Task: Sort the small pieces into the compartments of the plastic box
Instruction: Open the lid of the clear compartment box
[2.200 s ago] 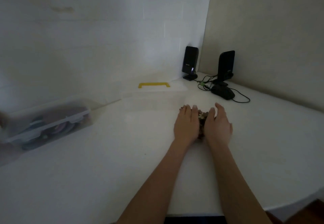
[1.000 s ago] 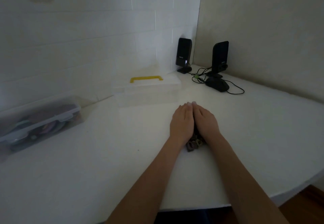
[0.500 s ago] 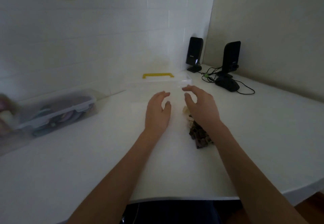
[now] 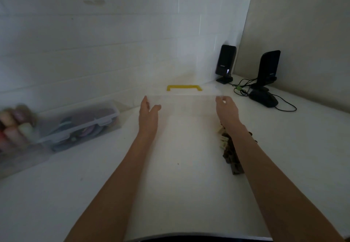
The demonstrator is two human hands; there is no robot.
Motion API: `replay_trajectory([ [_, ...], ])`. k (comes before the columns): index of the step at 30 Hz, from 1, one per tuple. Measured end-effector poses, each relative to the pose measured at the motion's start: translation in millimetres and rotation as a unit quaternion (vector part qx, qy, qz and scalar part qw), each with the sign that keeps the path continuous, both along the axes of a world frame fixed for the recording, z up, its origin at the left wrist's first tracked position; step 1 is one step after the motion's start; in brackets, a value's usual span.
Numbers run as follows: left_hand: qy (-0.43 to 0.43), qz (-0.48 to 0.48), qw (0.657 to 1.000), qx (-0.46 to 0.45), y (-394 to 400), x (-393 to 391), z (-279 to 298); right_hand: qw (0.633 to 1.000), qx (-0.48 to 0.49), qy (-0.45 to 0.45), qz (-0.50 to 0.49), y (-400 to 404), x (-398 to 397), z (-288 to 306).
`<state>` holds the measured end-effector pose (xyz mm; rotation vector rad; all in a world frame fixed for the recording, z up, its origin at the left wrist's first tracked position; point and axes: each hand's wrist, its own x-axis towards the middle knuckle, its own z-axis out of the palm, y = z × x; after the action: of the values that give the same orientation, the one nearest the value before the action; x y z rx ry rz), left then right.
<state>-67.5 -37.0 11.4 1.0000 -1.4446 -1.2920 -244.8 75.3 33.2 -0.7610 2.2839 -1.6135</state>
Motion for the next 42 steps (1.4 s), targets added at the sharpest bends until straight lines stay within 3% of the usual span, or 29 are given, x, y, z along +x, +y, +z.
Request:
replay_trajectory([
  [6, -0.068, 0.112, 0.99, -0.056, 22, 24, -8, 0.995, 0.008, 0.093, -0.021, 11, 17, 2],
  [11, -0.141, 0.115, 0.98, -0.083, 47, 49, -8, 0.989, 0.009, 0.14, -0.042, 29, 40, 4],
  [16, -0.158, 0.13, 0.974, -0.094, 75, 69, -8, 0.986, 0.035, 0.159, -0.033, 53, 58, 6],
  [24, -0.121, 0.131, 0.981, -0.079, 102, 81, -5, 0.978, 0.059, 0.194, -0.057, 81, 79, 6],
  [29, -0.07, 0.191, 0.976, -0.077, 102, 83, -4, 0.989, -0.031, 0.136, -0.051, 86, 82, 5],
  [33, -0.029, 0.206, 0.972, -0.113, 100, 85, -5, 0.993, -0.089, 0.08, -0.022, 88, 79, 4],
  [38, -0.058, 0.225, 0.959, -0.162, 88, 89, -2, 0.99, -0.109, 0.082, 0.043, 84, 74, 6],
  [42, -0.014, 0.154, 0.964, -0.216, 71, 91, 8, 0.985, -0.117, 0.1, 0.083, 72, 65, 14],
])
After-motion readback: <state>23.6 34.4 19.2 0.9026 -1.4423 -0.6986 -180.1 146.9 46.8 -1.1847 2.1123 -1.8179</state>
